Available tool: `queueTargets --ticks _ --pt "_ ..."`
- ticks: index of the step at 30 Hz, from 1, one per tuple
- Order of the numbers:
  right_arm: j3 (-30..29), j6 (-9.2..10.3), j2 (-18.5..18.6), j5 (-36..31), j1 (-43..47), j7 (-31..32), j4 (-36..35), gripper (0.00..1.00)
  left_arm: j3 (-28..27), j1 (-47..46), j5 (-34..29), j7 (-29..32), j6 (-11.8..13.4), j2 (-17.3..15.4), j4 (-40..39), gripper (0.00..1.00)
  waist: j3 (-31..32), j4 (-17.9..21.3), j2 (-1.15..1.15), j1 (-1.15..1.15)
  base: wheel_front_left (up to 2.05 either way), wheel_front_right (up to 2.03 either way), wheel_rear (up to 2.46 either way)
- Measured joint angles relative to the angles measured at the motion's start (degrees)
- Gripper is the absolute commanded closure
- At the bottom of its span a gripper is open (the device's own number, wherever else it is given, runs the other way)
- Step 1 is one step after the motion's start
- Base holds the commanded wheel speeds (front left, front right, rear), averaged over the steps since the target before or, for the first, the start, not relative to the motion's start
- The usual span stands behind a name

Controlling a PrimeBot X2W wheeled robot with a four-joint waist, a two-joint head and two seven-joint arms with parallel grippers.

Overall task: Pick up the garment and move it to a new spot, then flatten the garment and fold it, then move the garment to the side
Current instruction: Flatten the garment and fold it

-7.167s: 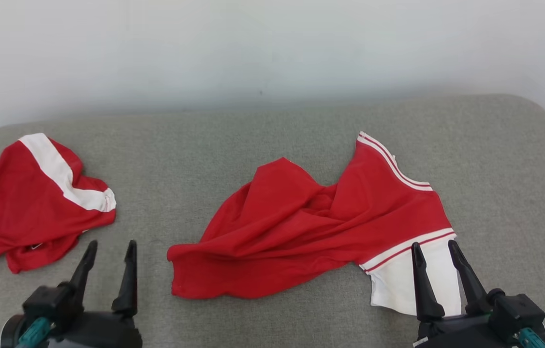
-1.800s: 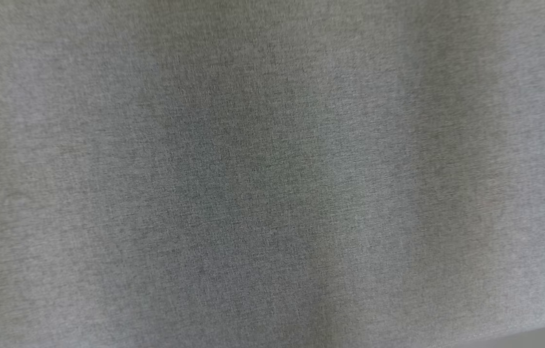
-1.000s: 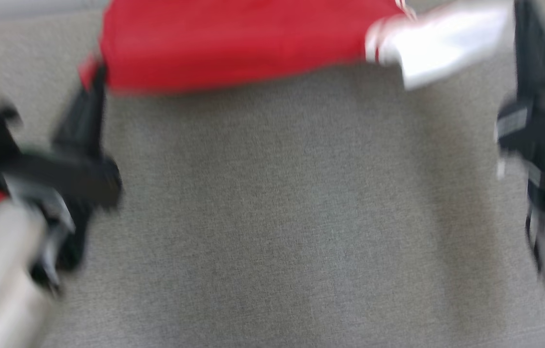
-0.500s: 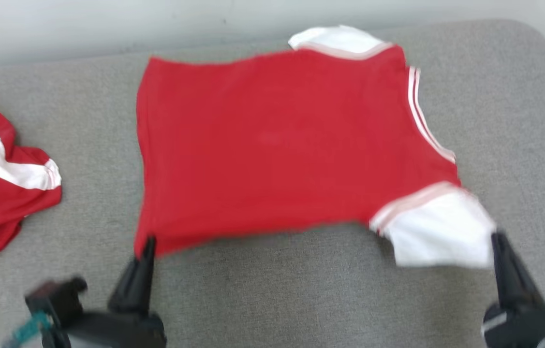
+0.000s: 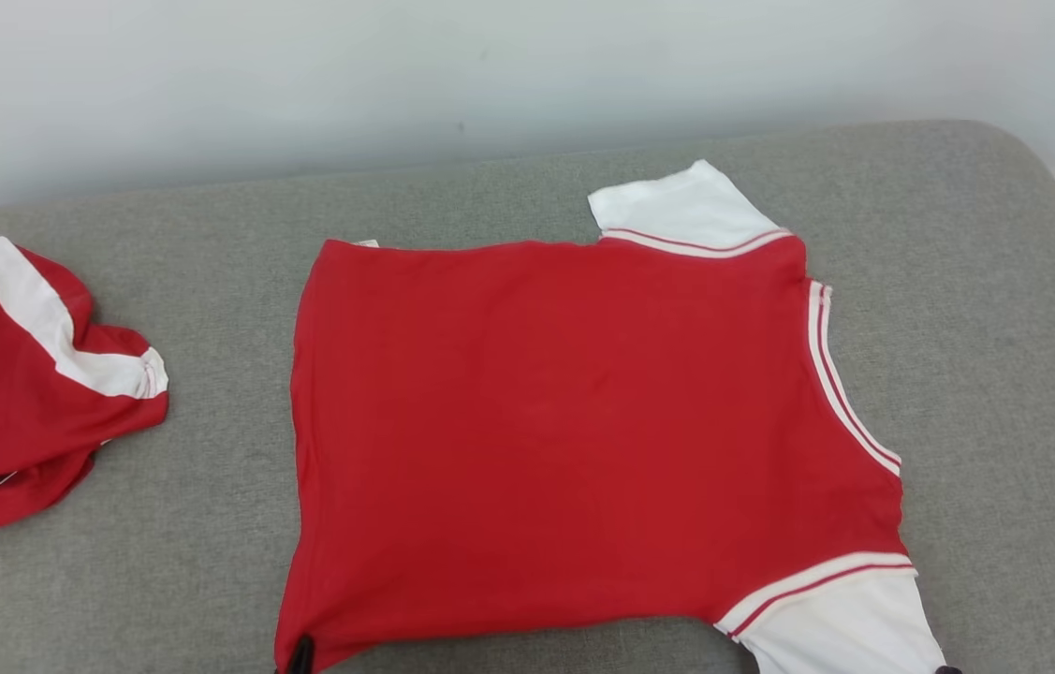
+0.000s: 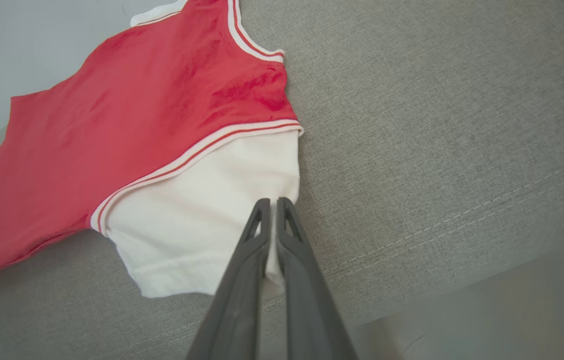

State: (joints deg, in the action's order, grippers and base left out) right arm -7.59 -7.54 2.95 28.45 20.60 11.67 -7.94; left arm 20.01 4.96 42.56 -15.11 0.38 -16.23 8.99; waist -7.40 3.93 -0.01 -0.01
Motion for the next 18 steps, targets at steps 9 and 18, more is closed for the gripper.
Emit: queueTargets --ticks 9,18 --pt "-0.04 0.00 0.00 0.41 -2.32 0.49 -0.67 1.00 -1.57 -0.30 -3.78 0.00 -2.48 2.12 0.91 1.00 0.55 -0.90 0.01 0.01 0.00 0.00 0.00" --pt "-0.74 0.00 2.66 -0.75 -12.92 4.74 -0.79 1.00 0.13 -5.37 -7.40 0.35 -3.30 2.34 1.01 1.00 0.50 -1.67 0.01 0.01 0.00 0.00 0.00"
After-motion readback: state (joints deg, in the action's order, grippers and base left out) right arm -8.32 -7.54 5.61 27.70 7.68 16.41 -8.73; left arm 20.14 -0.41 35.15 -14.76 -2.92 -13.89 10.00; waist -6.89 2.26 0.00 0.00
